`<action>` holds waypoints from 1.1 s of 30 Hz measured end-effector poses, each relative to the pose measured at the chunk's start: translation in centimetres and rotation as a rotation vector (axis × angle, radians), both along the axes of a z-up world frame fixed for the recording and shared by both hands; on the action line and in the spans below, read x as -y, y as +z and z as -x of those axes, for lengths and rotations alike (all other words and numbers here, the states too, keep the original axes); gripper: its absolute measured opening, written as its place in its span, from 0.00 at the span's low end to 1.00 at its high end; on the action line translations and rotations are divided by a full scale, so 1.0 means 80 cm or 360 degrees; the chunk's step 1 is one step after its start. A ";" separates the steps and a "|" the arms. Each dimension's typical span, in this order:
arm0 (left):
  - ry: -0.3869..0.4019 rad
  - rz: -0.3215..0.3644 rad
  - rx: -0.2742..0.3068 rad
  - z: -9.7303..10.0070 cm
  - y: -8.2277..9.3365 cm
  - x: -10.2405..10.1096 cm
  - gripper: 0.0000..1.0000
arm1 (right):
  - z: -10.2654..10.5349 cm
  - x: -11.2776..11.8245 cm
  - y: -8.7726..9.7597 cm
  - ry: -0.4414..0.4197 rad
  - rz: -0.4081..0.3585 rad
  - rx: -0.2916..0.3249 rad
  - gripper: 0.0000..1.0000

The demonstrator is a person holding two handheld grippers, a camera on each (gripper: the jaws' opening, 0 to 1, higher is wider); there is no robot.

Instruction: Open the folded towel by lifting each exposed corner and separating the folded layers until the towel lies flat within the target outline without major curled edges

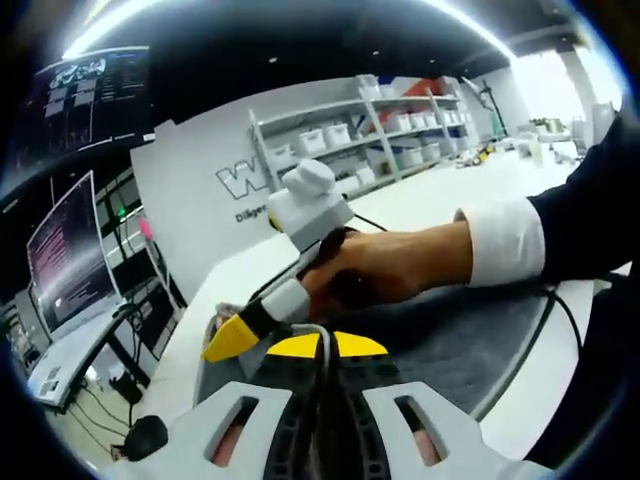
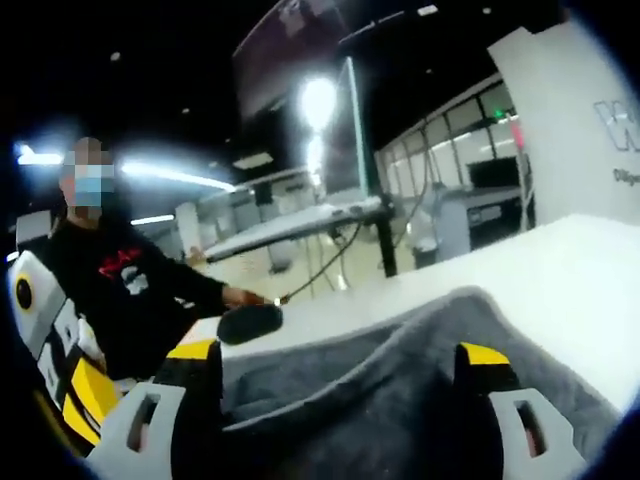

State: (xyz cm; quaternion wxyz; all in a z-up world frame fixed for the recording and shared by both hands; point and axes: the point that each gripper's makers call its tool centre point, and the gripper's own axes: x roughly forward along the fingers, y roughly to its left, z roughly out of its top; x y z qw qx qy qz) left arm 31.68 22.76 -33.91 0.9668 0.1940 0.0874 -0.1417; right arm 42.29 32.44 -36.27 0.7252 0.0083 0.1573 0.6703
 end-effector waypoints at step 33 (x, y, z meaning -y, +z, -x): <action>-0.0052 -0.0015 0.0037 0.002 0.003 0.026 0.02 | 0.029 -0.004 -0.017 0.0103 0.0016 -0.0161 1.00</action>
